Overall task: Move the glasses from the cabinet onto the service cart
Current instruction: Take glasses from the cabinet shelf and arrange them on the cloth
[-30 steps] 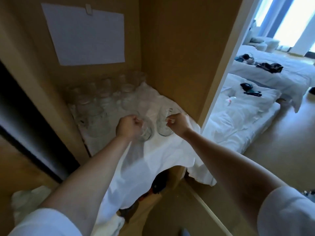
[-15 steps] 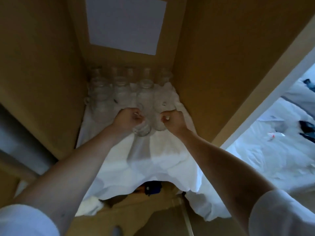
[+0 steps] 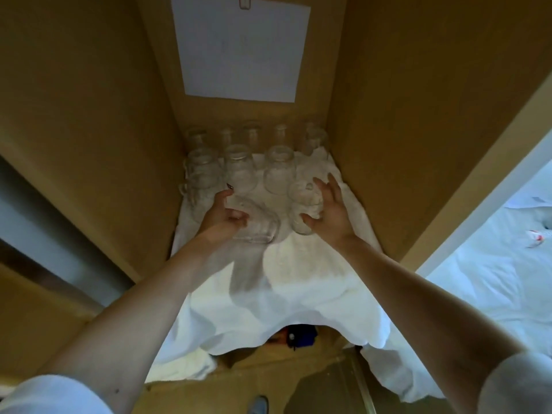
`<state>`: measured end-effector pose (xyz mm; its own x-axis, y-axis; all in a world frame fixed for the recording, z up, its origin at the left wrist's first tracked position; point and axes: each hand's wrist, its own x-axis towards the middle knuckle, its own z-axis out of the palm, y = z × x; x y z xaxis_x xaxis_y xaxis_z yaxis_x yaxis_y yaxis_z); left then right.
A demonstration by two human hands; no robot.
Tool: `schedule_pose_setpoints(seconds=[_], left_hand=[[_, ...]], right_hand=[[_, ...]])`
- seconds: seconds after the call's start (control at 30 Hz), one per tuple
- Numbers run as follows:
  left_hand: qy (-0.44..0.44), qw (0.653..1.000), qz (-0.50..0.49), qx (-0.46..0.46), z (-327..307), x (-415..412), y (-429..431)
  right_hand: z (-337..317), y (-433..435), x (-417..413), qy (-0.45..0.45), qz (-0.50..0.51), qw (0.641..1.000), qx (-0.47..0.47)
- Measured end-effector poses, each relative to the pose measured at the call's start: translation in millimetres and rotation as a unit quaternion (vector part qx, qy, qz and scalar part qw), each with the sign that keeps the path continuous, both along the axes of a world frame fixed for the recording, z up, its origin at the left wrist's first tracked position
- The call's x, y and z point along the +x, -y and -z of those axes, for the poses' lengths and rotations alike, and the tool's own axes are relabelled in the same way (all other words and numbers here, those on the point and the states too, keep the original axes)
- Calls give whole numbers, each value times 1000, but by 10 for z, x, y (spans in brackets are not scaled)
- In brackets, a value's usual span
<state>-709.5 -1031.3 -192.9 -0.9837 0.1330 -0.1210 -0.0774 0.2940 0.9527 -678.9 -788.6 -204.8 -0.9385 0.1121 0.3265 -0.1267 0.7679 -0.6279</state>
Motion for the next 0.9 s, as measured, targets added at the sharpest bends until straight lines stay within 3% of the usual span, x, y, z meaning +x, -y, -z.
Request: schedule_pose_setpoints(seconds=[0.13, 0.23, 0.3, 0.37, 0.5, 0.57, 0.7, 0.9], left_hand=[[1, 999, -15, -41, 158, 85, 281], [-51, 986, 7, -160, 220, 130, 310], [-99, 960, 3, -263, 234, 121, 272], [-178, 912, -21, -368, 190, 123, 227], [-328, 850, 22, -413, 118, -18, 37], [-285, 837, 102, -456, 100, -100, -120], [-195, 748, 162, -614, 117, -262, -346], [-223, 722, 134, -641, 201, -264, -362]], right_hand=[[156, -12, 58, 2, 65, 996, -63], [326, -75, 85, 105, 60, 986, -118], [416, -87, 91, 170, 55, 975, -133], [448, -61, 66, 189, 61, 969, -144], [490, 2, -76, 177, 69, 965, -180], [491, 56, -89, 166, 69, 962, -204], [558, 106, -71, 148, 75, 961, -223], [567, 175, -79, 156, 112, 958, -212]])
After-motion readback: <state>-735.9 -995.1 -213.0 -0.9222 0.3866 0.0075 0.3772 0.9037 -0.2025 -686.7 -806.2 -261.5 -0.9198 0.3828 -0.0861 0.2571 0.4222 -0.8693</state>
